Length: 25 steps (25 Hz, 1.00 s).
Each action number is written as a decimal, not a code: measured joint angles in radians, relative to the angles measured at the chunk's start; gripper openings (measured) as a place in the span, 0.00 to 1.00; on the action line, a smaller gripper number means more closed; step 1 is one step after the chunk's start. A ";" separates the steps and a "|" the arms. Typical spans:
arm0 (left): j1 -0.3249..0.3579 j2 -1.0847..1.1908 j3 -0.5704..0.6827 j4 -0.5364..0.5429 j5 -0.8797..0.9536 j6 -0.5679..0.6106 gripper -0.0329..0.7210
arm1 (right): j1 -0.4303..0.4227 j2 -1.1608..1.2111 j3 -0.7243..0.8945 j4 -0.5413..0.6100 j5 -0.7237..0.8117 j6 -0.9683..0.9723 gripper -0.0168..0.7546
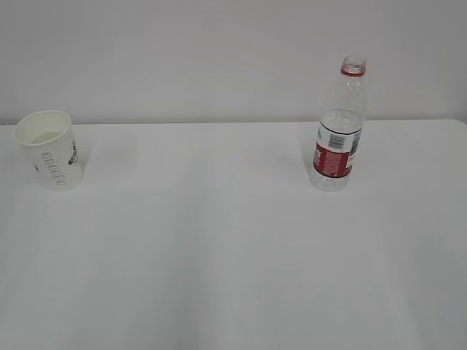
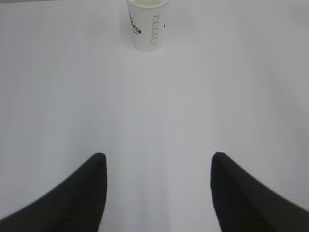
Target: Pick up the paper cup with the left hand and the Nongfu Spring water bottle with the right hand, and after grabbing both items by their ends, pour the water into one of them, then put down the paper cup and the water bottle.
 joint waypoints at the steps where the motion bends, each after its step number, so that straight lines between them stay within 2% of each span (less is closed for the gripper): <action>1: 0.000 -0.013 0.000 -0.001 0.000 0.000 0.68 | 0.000 0.000 0.000 0.002 0.000 -0.002 0.78; 7: 0.000 -0.083 0.000 -0.002 0.000 0.000 0.62 | 0.000 -0.001 0.000 0.022 0.000 -0.020 0.78; 25: 0.000 -0.105 0.022 -0.015 -0.053 0.002 0.62 | 0.000 -0.002 0.000 0.020 0.000 -0.031 0.78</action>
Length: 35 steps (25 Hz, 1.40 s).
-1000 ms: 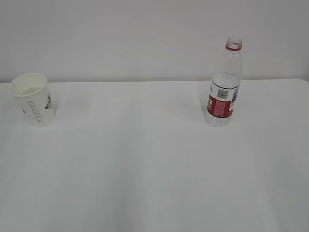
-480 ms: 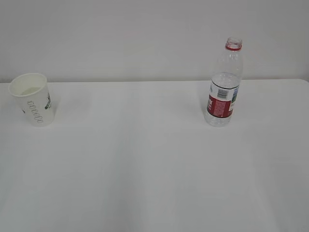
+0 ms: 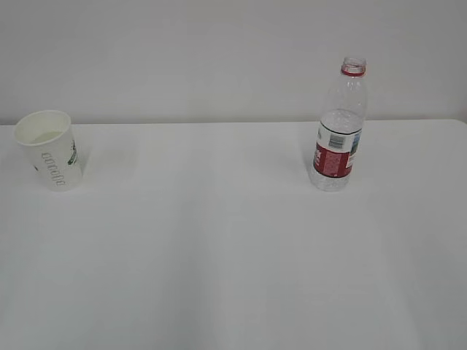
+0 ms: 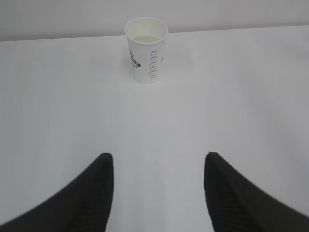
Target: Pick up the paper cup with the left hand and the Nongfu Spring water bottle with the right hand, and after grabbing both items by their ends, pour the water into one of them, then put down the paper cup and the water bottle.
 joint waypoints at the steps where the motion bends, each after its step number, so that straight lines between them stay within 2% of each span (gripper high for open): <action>1: 0.000 0.000 0.000 -0.001 0.000 0.000 0.62 | 0.000 0.000 0.000 -0.009 0.000 0.000 0.78; 5: 0.000 0.000 0.000 -0.022 0.000 0.000 0.62 | 0.000 0.000 0.000 -0.052 0.000 0.000 0.78; 12: 0.000 0.000 0.000 -0.021 0.000 0.000 0.62 | 0.000 -0.011 0.000 -0.061 0.000 0.000 0.78; 25: 0.000 0.000 0.000 -0.024 0.000 0.001 0.62 | 0.000 -0.367 0.000 -0.057 0.006 0.000 0.78; 35: 0.000 0.000 0.000 -0.024 0.000 0.001 0.62 | 0.000 -0.393 0.000 -0.037 0.014 0.000 0.78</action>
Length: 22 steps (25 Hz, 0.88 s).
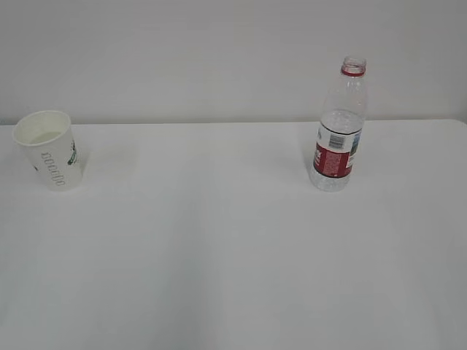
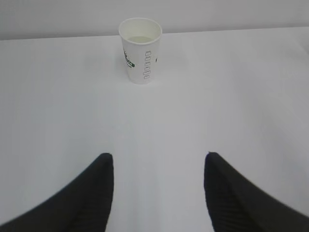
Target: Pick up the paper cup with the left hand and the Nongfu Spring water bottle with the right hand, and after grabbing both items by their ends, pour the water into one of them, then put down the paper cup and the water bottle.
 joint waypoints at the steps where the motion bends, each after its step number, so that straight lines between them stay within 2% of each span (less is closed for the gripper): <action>1: 0.000 0.000 0.000 0.000 0.000 0.000 0.62 | 0.000 0.000 0.000 0.000 0.000 0.000 0.78; 17: 0.000 -0.024 0.000 0.000 0.000 0.000 0.62 | 0.000 0.000 0.000 0.001 0.002 0.000 0.78; 19: 0.000 -0.032 0.000 0.000 0.000 0.000 0.62 | -0.016 0.000 0.000 0.003 0.002 0.000 0.78; 22: 0.000 -0.032 0.000 0.000 0.000 0.002 0.62 | -0.083 0.000 0.000 0.003 0.002 0.000 0.78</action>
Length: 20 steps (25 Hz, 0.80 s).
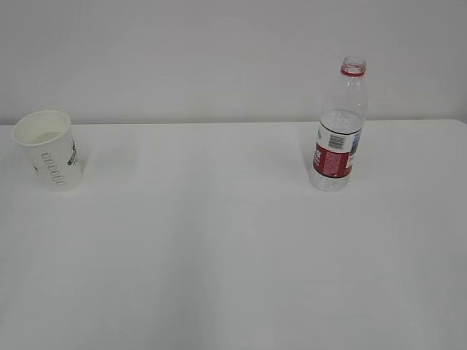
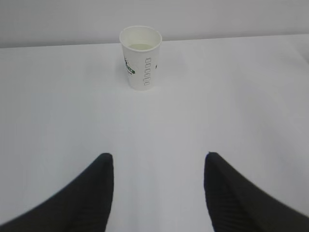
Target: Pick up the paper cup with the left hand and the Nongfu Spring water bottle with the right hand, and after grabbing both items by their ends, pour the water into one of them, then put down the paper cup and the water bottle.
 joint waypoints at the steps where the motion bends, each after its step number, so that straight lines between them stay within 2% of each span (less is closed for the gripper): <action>1: 0.000 0.000 0.000 0.000 0.000 0.000 0.62 | -0.022 0.000 0.000 0.001 0.000 0.000 0.78; 5: 0.000 0.000 0.000 0.000 0.000 0.000 0.62 | -0.083 0.000 0.000 0.001 0.000 0.000 0.78; 20: 0.000 0.000 0.000 0.000 0.000 0.000 0.62 | -0.104 0.000 0.000 0.002 0.000 0.000 0.78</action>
